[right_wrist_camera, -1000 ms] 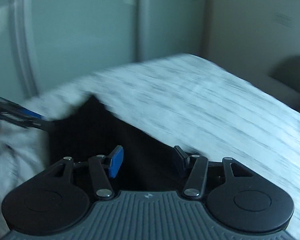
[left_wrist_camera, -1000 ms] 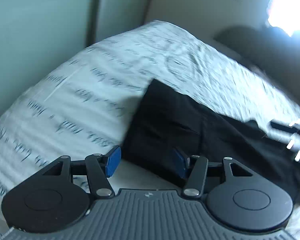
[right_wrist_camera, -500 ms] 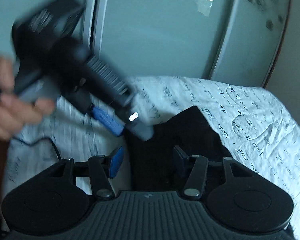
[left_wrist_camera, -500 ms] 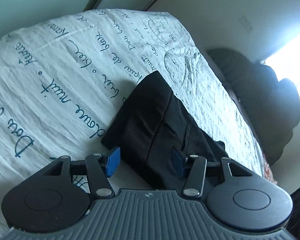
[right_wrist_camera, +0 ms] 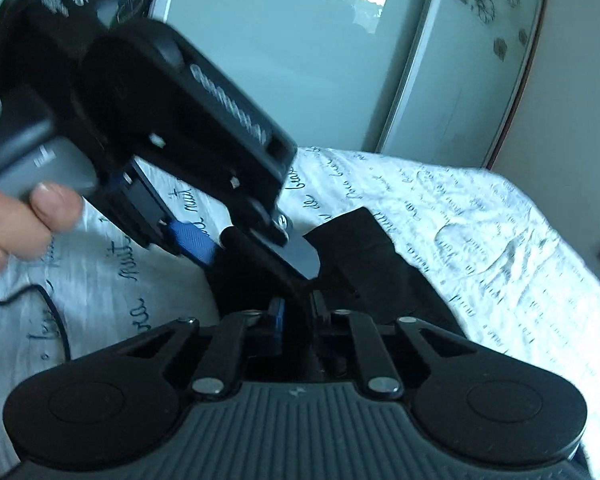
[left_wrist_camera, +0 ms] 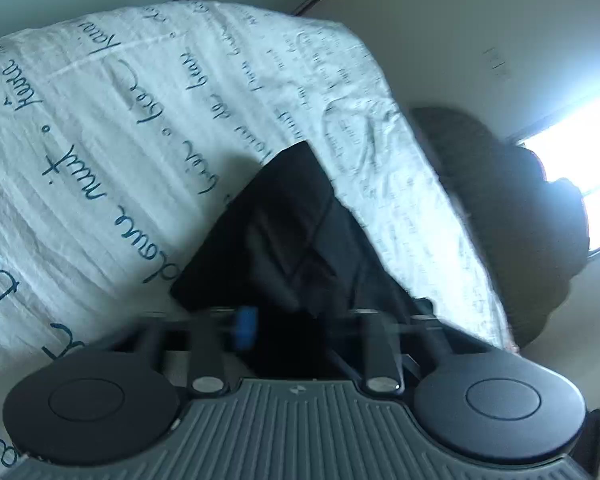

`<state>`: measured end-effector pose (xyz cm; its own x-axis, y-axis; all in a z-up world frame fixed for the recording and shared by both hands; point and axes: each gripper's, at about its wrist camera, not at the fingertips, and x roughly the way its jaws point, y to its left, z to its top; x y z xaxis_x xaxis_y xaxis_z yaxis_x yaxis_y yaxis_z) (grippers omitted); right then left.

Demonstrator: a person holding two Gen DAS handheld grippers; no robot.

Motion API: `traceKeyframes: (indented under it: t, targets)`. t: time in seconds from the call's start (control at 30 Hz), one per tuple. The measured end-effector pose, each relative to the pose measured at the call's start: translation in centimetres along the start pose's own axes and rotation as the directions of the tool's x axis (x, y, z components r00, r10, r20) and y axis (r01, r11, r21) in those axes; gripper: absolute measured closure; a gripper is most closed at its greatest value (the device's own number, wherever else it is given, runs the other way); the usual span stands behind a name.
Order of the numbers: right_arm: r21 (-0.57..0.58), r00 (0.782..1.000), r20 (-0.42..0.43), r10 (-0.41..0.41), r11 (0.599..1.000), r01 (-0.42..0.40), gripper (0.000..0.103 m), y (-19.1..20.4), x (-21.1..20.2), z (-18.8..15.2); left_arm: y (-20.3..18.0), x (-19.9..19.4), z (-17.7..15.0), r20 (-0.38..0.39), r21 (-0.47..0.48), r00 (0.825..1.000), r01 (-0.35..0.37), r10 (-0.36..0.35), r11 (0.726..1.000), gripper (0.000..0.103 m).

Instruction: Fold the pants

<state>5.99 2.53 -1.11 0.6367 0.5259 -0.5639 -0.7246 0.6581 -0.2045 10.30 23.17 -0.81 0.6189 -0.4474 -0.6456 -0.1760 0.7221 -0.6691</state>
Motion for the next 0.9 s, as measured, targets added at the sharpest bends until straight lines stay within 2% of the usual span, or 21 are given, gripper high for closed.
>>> traceKeyframes:
  t: [0.07, 0.1, 0.17, 0.27, 0.33, 0.43, 0.53, 0.6, 0.7, 0.77, 0.83, 0.9]
  targets:
    - [0.036, 0.992, -0.032, 0.119, 0.992, -0.118, 0.091, -0.7, 0.1, -0.1, 0.2, 0.0, -0.2, 0.019, 0.006, 0.999, -0.026, 0.026, 1.0, 0.088]
    - [0.047, 0.987, -0.016, 0.157, 0.987, -0.156, 0.091, -1.2, -0.4, -0.1, 0.3, -0.1, -0.3, 0.03, 0.017, 0.999, -0.031, 0.031, 0.999, 0.088]
    - [0.081, 0.985, 0.0, 0.171, 0.982, -0.171, 0.091, -2.7, -1.1, 0.2, 0.1, -0.6, -0.6, 0.061, 0.051, 0.997, -0.041, 0.038, 0.998, 0.088]
    - [0.231, 0.99, 0.027, 0.141, 0.962, -0.144, 0.091, -7.0, -1.3, 0.2, -0.9, -1.0, -1.2, 0.122, 0.124, 0.99, -0.084, 0.069, 0.989, 0.089]
    - [0.313, 0.99, -0.033, 0.134, 0.943, -0.117, 0.091, -9.7, 0.1, -0.2, -1.8, -1.1, -1.7, 0.171, 0.166, 0.98, -0.127, 0.099, 0.978, 0.089]
    - [0.311, 0.987, -0.134, 0.089, 0.949, -0.043, 0.091, -11.1, 3.9, -0.3, -2.4, -0.9, -2.3, 0.215, 0.199, 0.964, -0.201, 0.157, 0.959, 0.088]
    - [0.331, 0.994, -0.086, 0.068, 0.943, -0.036, 0.091, -12.1, 6.9, 0.2, -2.5, -0.5, -2.7, 0.226, 0.208, 0.952, -0.253, 0.206, 0.945, 0.088]
    - [0.343, 0.994, -0.099, 0.038, 0.939, -0.002, 0.091, -12.5, 7.8, 0.1, -2.3, -0.5, -2.7, 0.222, 0.208, 0.951, -0.259, 0.213, 0.943, 0.088]
    - [0.377, 0.998, -0.044, 0.037, 0.926, -0.018, 0.091, -13.5, 4.9, -0.8, -2.4, -0.3, -2.7, 0.217, 0.227, 0.95, -0.272, 0.223, 0.935, 0.087]
    - [0.373, 0.999, -0.045, -0.005, 0.928, 0.022, 0.091, -14.5, 2.2, -1.8, -2.4, 0.0, -2.7, 0.214, 0.237, 0.949, -0.282, 0.233, 0.93, 0.087]
    - [0.352, 0.994, -0.105, -0.033, 0.933, 0.068, 0.09, -15.8, 0.0, -2.8, -2.6, 0.3, -2.8, 0.218, 0.25, 0.945, -0.297, 0.245, 0.922, 0.086]
    - [0.336, 0.976, -0.199, -0.084, 0.93, 0.148, 0.09, -17.6, -0.9, -4.4, -2.9, 0.4, -3.2, 0.232, 0.268, 0.937, -0.318, 0.26, 0.909, 0.085]
